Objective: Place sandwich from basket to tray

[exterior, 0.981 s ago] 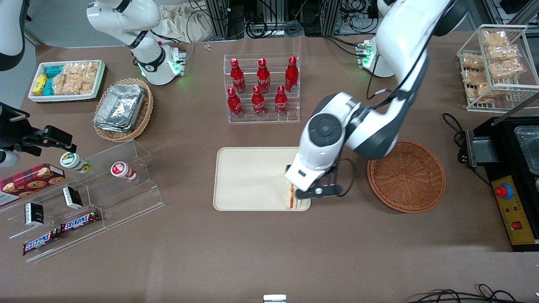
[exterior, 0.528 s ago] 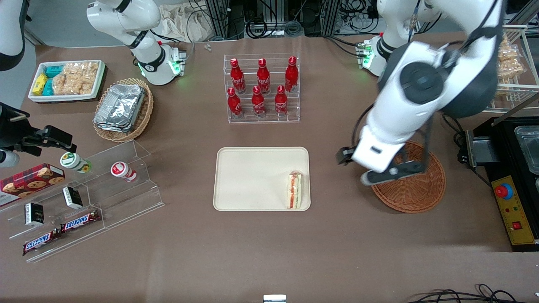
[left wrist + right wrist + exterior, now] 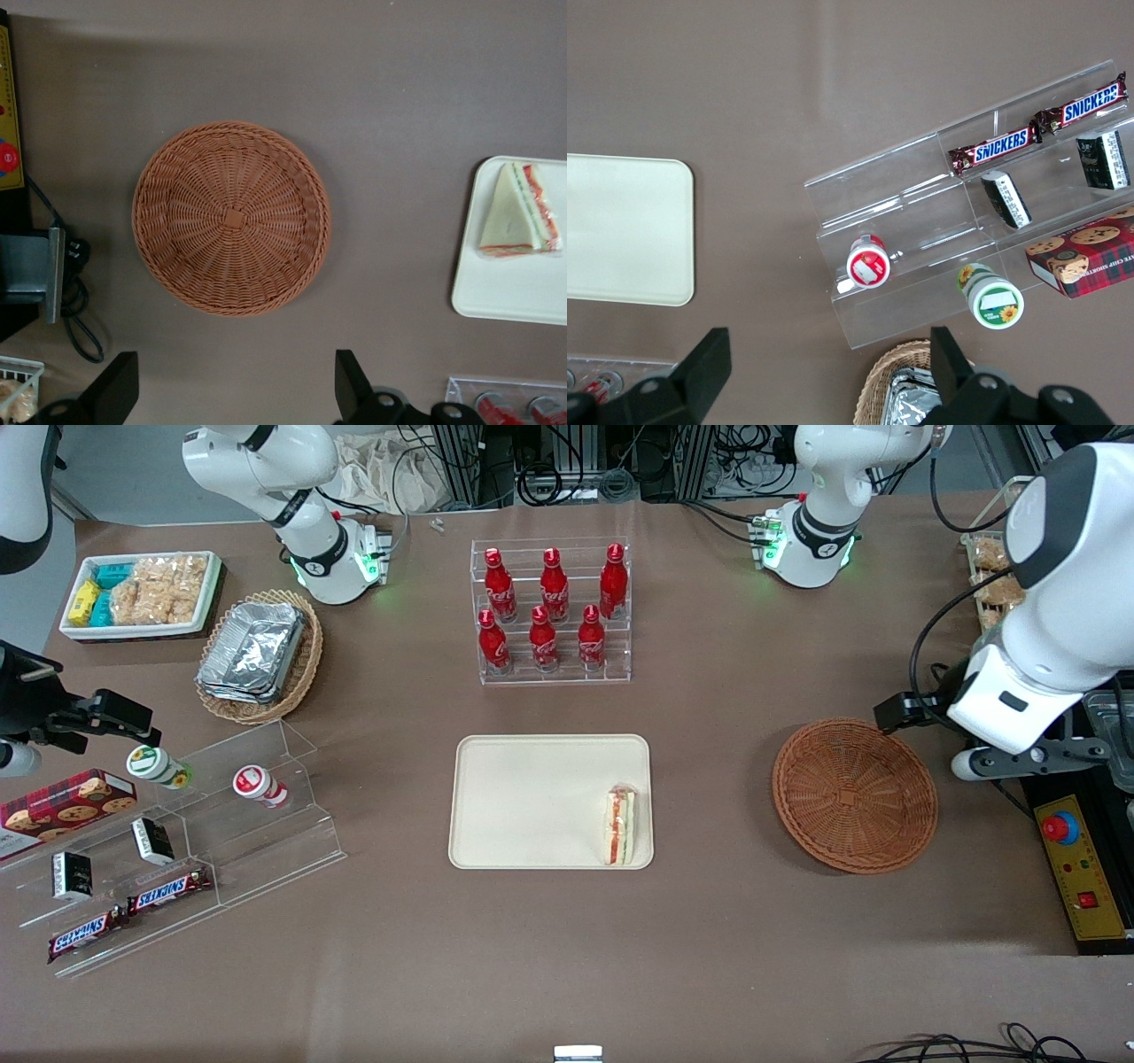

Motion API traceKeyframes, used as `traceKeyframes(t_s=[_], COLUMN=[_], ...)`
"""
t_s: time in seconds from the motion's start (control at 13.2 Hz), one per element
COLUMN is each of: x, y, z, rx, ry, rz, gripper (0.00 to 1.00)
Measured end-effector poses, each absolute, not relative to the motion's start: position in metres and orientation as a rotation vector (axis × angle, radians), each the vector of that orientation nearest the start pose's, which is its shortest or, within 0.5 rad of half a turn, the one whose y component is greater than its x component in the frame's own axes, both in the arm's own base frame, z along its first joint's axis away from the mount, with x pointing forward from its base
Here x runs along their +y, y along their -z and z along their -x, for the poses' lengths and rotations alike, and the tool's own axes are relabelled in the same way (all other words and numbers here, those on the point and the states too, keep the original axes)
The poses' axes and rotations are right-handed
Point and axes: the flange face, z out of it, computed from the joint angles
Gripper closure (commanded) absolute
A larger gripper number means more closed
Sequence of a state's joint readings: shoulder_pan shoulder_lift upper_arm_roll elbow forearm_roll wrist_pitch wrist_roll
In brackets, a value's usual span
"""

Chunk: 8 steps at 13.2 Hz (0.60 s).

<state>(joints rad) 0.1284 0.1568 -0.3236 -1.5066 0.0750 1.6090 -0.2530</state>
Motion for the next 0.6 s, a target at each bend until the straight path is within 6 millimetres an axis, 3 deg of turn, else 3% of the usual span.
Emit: traceKeyframes(t_s=[0.6], x=[-0.0957], y=[-0.5621], z=[-0.5951], rx=[-0.064], ry=[-0.085], rz=[3.103], gripper=[0.00])
